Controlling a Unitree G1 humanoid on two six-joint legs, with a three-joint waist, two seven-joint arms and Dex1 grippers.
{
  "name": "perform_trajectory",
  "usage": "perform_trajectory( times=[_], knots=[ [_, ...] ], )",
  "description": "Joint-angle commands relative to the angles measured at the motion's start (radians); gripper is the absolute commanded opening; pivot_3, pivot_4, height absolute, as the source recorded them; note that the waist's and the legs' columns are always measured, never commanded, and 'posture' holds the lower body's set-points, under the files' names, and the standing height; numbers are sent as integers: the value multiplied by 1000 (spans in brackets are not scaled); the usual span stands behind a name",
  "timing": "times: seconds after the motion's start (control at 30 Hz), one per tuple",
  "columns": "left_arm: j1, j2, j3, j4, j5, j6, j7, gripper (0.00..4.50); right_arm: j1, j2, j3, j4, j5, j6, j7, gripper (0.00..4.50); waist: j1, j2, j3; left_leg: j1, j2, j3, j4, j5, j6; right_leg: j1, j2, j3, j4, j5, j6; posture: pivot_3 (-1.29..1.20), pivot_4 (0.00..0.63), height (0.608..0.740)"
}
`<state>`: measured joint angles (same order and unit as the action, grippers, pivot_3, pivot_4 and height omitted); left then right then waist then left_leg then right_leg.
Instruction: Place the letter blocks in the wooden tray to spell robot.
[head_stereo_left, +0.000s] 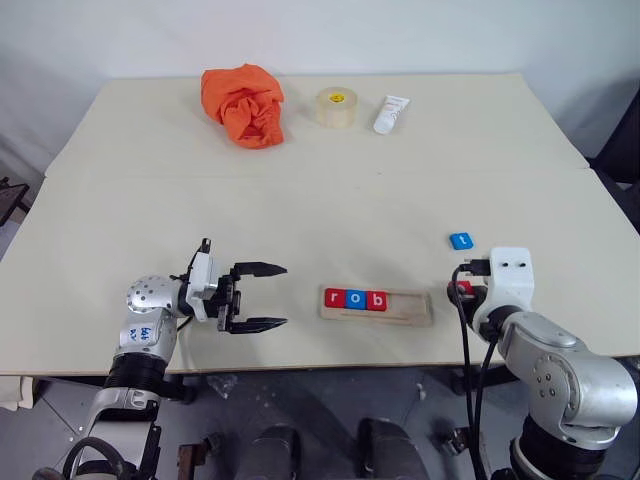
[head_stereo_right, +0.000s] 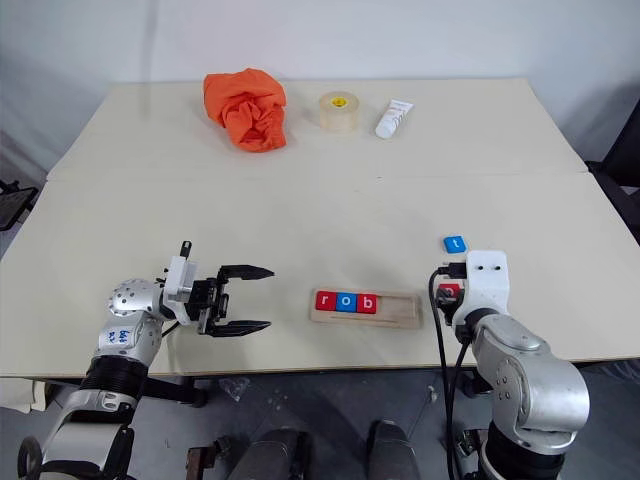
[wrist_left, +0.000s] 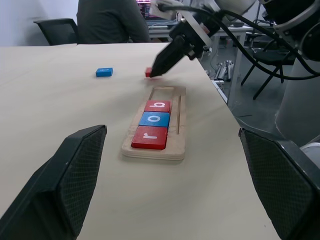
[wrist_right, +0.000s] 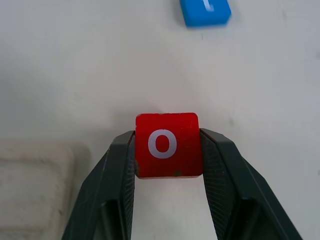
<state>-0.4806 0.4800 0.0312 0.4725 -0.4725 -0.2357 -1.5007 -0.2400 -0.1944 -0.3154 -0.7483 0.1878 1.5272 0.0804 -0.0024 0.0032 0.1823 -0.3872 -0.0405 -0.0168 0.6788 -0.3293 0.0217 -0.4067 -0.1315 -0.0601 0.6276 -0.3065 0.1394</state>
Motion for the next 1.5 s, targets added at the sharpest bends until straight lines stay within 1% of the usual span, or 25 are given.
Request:
perform_trajectory(
  times=[0.03,0.2,0.23,0.27,0.37,0.43,0.5,0.53,0.6,0.7,0.8,0.87,0.97,1.23,1.4,1.43,1.47,1.5],
  knots=[
    [-6,7,5,-21,-16,-3,-53,4500,7,-1,-14,-59,9,-11,18,2408,0,0,0,0,0,0,0,0,0,0,0,0,0,0,0,0,150,740],
    [-8,2,2,-19,-15,-5,-50,4500,9,-70,-29,-53,34,-25,84,4136,0,0,0,0,0,0,0,0,0,0,0,0,0,0,0,0,150,740],
    [-8,1,2,-19,-15,-5,-49,4500,6,-90,-35,-48,49,-28,110,4413,1,0,0,0,0,0,0,0,0,0,0,0,0,0,0,0,150,740],
    [-8,0,2,-18,-15,-5,-48,4500,5,-105,-39,-44,59,-31,128,4466,1,0,0,0,0,0,0,0,0,0,0,0,0,0,0,0,150,740],
    [-12,-6,-1,-11,-12,-8,-46,4500,40,-274,-54,21,115,-133,279,4466,2,0,0,0,0,0,0,0,1,0,0,1,0,0,0,0,150,740],
    [-14,-9,-2,-10,-11,-8,-45,4500,68,-358,-59,65,142,-213,362,4466,3,0,0,0,-1,0,0,0,2,0,0,0,-1,0,0,0,150,740],
    [-16,-10,-2,-10,-11,-7,-43,4500,111,-459,-47,125,167,-341,483,4466,2,0,0,0,-1,1,0,0,3,1,0,1,-1,0,1,0,150,740],
    [-16,-10,-2,-10,-11,-7,-43,4500,127,-492,-41,148,175,-392,525,4466,2,0,0,0,0,1,1,-1,3,1,0,0,-1,0,1,0,150,740],
    [-16,-8,-2,-13,-12,-4,-44,4500,169,-593,-4,236,168,-555,663,4466,2,0,0,0,0,1,1,-1,3,1,0,0,-2,0,1,0,150,740],
    [-14,-1,0,-17,-14,0,-45,4500,194,-686,42,334,158,-748,814,4466,2,-1,0,0,0,2,2,0,3,2,0,0,-2,1,1,0,150,740],
    [-8,11,2,-27,-14,6,-44,4500,152,-769,118,489,132,-957,981,4466,0,-1,0,0,0,3,3,0,4,3,0,0,-3,1,1,0,150,740],
    [0,18,6,-39,-16,10,-40,4500,100,-795,176,596,105,-1062,1048,4466,1,-1,1,2,1,3,3,0,4,6,0,-1,-5,1,1,0,150,740],
    [14,26,10,-59,-20,17,-32,4500,22,-802,244,722,65,-1174,1107,4466,1,-1,1,2,1,2,4,0,4,8,0,-1,-6,1,2,0,150,740],
    [87,52,30,-159,-29,51,4,4500,-191,-783,395,1033,-63,-1374,1202,4466,3,-1,1,2,0,1,4,0,3,8,-2,-3,-8,1,2,0,150,740],
    [113,58,40,-197,-31,63,21,4500,-257,-773,437,1140,-94,-1453,1243,4466,4,-1,1,2,1,-1,5,0,3,11,-2,-5,-9,1,2,0,150,740],
    [116,59,41,-202,-32,65,24,4500,-266,-768,438,1151,-93,-1459,1246,4089,3,-1,1,2,0,-1,5,0,3,11,-2,-5,-9,1,2,0,150,740],
    [123,60,43,-209,-32,66,27,4500,-275,-762,441,1157,-92,-1457,1253,3906,3,-1,1,2,0,-1,5,0,3,12,-2,-5,-10,1,2,0,150,740],
    [129,60,46,-217,-31,67,31,4500,-282,-757,445,1160,-95,-1459,1257,3534,2,-1,1,2,0,-1,5,0,3,12,-2,-5,-10,1,2,0,150,740]
  ],
)
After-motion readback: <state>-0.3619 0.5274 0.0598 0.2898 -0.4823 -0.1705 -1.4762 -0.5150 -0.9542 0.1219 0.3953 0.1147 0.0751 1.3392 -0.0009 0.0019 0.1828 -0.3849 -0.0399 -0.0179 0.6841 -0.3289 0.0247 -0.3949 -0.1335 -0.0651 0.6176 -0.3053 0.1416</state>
